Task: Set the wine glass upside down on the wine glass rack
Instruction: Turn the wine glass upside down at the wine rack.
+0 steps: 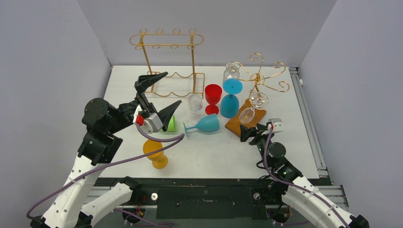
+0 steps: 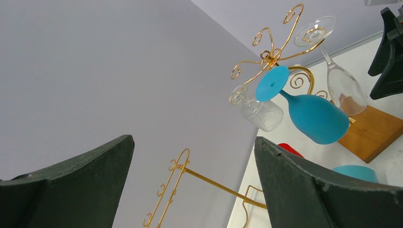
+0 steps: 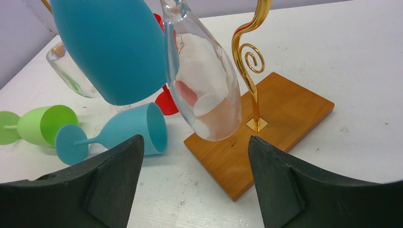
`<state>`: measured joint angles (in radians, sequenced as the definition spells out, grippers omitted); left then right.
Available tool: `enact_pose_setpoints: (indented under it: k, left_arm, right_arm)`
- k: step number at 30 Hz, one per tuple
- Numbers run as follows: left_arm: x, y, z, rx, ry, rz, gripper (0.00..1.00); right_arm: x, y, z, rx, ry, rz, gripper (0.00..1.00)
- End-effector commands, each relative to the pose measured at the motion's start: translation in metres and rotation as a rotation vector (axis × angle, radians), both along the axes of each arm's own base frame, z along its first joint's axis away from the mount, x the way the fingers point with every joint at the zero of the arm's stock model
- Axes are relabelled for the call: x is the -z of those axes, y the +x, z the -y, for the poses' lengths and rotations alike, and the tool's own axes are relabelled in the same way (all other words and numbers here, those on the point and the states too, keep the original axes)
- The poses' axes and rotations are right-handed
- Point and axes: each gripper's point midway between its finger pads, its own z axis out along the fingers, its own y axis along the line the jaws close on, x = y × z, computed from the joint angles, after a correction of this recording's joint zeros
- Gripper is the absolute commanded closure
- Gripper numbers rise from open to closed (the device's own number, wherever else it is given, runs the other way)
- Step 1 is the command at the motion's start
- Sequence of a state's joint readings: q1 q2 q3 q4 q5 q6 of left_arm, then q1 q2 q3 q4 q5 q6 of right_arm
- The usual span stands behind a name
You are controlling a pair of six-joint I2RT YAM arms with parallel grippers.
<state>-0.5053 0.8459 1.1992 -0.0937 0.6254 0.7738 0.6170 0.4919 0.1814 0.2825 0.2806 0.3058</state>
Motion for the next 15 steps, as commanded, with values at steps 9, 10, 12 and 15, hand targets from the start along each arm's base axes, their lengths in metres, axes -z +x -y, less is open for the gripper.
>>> enact_pose_setpoints:
  k: [9,10,12,15]
  left_arm:
    - [-0.006,-0.004,-0.001,0.002,-0.01,-0.003,0.04]
    - [-0.005,-0.004,-0.001,0.004,-0.009,-0.007,0.04]
    - [-0.005,-0.005,-0.001,0.007,-0.012,-0.014,0.04]
    - [-0.004,-0.007,-0.002,0.008,-0.011,-0.024,0.04]
  right_arm:
    - [-0.078,-0.05,-0.016,-0.222,0.05,-0.059,0.24]
    - [-0.089,-0.058,-0.019,-0.261,0.042,-0.054,0.24]
    - [-0.104,-0.072,-0.023,-0.335,0.021,-0.057,0.27]
    - [-0.134,-0.091,-0.035,-0.459,0.01,-0.033,0.31]
